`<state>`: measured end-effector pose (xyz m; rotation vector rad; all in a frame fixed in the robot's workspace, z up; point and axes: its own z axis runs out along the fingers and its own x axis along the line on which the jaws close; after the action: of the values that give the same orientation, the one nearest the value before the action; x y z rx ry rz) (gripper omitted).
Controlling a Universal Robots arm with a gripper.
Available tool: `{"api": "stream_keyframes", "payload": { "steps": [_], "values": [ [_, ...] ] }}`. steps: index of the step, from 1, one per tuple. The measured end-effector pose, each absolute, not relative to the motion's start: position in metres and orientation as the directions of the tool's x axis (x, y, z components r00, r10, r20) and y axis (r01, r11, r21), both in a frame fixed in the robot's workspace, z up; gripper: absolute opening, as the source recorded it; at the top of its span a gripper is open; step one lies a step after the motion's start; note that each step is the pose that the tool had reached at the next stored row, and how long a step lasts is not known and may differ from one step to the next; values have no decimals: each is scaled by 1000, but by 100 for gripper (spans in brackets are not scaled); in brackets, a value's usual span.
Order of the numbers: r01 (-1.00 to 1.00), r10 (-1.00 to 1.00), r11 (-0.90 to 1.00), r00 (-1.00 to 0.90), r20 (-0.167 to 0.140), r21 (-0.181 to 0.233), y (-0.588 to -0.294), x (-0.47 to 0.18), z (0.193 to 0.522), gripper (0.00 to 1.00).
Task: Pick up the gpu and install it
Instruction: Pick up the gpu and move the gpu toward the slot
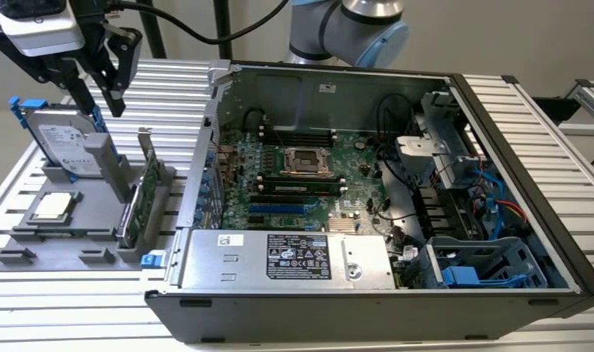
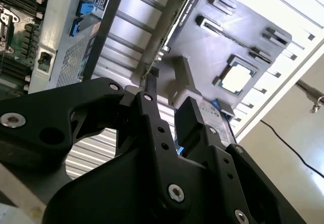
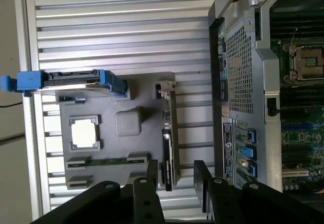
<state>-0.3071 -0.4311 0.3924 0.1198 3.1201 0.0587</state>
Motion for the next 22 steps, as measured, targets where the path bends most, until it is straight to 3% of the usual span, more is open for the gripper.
{"api": "stream_keyframes", "payload": {
  "steps": [22],
  "values": [
    [76,77,996,-997,-14,38,-442,-307,392,100]
  ]
}}
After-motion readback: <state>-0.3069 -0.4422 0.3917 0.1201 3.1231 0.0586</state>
